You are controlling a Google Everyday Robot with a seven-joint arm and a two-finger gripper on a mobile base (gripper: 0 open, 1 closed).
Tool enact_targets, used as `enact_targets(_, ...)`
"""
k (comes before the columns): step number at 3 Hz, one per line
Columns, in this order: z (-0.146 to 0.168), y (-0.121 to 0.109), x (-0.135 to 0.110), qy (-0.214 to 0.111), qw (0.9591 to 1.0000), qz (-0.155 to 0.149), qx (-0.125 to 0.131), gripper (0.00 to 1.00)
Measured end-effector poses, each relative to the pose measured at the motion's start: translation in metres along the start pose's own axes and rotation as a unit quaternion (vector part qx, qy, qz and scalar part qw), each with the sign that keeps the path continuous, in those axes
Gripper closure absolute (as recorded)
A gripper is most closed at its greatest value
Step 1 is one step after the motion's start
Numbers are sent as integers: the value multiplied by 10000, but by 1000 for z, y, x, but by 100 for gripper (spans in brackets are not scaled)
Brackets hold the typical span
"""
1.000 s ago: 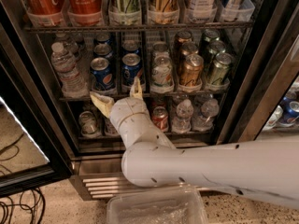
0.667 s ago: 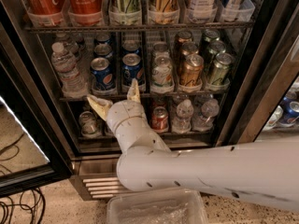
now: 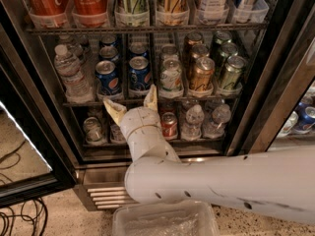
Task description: Pick pepsi can from middle shelf of fridge
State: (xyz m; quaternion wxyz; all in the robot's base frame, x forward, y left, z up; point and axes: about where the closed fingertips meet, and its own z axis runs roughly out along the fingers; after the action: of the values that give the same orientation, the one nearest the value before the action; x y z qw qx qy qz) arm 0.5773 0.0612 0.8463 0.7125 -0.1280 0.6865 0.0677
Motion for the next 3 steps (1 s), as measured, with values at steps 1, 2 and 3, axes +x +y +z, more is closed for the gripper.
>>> enact_targets(1, -1, -13, 2, -13, 9998, -2, 176, 18)
enact_targets(2, 6, -17, 1, -52, 9998, -38, 189, 21)
enact_targets(3, 19, -17, -3, -109, 9998, -132, 129, 25)
